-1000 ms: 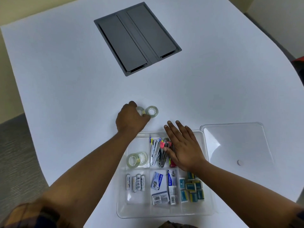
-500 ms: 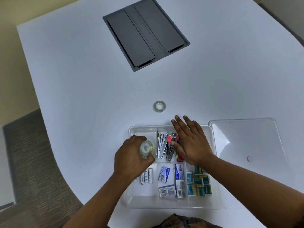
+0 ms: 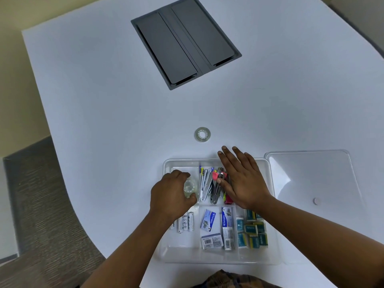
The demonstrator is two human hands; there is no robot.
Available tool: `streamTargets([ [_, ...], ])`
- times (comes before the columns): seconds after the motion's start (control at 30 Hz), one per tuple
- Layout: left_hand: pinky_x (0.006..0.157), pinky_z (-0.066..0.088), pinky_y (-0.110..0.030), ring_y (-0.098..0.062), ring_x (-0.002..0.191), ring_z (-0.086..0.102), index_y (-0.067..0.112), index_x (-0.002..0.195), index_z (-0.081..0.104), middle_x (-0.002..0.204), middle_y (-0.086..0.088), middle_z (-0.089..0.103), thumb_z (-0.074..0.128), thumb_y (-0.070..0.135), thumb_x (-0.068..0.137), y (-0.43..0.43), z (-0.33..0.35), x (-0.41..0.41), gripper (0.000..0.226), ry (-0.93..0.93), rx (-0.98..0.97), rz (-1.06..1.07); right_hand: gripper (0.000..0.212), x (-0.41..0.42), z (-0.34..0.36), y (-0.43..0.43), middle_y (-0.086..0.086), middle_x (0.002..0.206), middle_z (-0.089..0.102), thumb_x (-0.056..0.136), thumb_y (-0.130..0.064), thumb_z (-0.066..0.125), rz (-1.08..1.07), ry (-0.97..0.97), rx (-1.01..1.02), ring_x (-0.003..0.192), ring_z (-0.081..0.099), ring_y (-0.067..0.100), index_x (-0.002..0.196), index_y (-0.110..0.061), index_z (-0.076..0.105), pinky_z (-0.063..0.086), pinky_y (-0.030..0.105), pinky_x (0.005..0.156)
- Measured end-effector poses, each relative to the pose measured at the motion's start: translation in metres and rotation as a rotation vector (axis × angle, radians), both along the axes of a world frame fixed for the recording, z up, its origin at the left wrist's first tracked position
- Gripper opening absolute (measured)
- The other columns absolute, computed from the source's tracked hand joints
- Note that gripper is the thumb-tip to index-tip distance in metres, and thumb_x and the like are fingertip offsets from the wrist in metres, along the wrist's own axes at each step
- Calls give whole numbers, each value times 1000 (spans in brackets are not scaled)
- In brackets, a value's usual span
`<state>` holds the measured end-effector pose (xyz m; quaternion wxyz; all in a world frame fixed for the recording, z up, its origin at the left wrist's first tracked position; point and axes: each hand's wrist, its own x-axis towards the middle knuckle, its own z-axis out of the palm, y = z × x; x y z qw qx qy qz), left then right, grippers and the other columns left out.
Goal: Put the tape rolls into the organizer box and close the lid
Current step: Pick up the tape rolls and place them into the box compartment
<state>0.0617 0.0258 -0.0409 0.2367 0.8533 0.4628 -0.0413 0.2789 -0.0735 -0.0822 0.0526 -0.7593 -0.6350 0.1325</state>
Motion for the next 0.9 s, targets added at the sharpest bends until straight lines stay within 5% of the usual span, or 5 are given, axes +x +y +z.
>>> streamTargets([
  [0.1,79,50,-28,-12,102,62,35,129,51,117,15,63,68,56,67,5,6,-1,68,-99,-24,123,69,0,0,-1,-7,165,7,98,-62,25,2,2,-1,151,1,16,156,-30,7,3,39,122],
  [0.27,75,47,-25,-10,95,63,31,114,59,103,17,66,67,47,76,26,16,2,43,-294,77,296,68,1,-1,0,-8,165,5,98,-61,24,0,6,2,151,1,16,156,-30,7,2,39,122],
  [0.5,78,50,-32,-16,97,61,25,116,60,109,10,65,62,44,81,61,17,42,39,-290,95,137,68,0,-2,0,-9,164,5,98,-61,26,-5,13,7,151,1,16,156,-30,7,1,39,122],
  [0.67,90,44,-35,-22,116,53,24,117,62,129,2,57,64,41,81,86,4,81,40,-134,61,-59,68,0,0,0,-8,165,6,98,-61,26,2,10,7,151,2,16,156,-30,8,1,38,122],
  [0.9,112,26,-41,-19,147,13,29,118,64,160,3,18,60,47,85,108,-17,101,37,176,-71,-350,67,-1,5,1,-6,164,10,98,-60,26,2,16,14,151,2,16,155,-28,12,1,38,122],
])
